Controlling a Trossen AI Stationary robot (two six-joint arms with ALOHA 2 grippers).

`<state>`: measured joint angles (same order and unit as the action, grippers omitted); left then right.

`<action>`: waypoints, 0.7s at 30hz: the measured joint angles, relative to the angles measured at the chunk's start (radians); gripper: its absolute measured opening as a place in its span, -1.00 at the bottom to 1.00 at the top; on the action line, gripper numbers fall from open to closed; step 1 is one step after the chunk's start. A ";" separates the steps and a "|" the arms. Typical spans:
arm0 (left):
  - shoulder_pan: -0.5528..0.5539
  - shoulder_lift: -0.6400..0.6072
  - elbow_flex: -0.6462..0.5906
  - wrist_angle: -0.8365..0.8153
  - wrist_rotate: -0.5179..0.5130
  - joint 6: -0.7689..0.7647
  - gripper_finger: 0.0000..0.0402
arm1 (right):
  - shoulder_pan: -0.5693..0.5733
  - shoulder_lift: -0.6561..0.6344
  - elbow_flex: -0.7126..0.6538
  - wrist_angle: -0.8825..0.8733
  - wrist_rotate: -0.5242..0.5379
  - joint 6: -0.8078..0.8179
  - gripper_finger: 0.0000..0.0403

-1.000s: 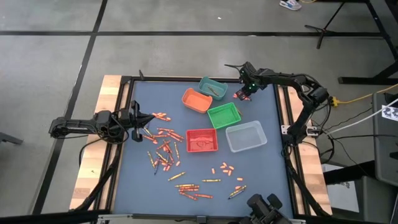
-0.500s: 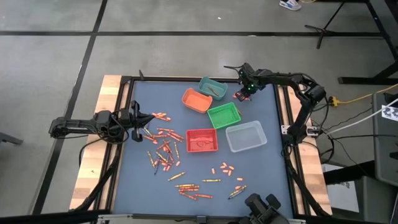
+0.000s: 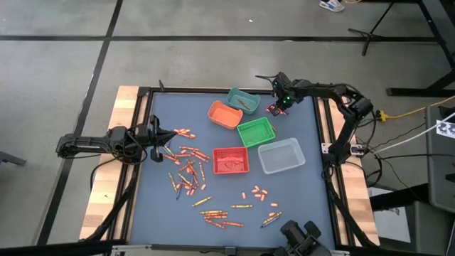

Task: Sort crayons
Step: Put the blue crayon into the green bin

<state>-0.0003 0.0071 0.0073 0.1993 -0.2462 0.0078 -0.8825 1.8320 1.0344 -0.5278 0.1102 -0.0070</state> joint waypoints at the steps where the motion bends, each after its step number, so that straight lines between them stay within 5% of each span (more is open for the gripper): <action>1: 0.000 0.000 0.000 0.000 0.000 0.000 -1.00 | 0.000 0.000 0.000 0.000 0.001 -0.001 -0.96; 17: 0.000 0.000 0.000 0.000 0.000 0.000 -1.00 | -0.003 0.007 0.235 -0.321 0.009 -0.081 -0.96; 21: 0.000 0.000 0.000 0.000 0.000 0.000 -1.00 | -0.002 0.005 0.325 -0.435 -0.090 -0.081 -0.93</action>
<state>-0.0002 0.0071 0.0071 0.1993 -0.2462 0.0078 -0.8845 1.8370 1.3593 -0.9624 0.0202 -0.0880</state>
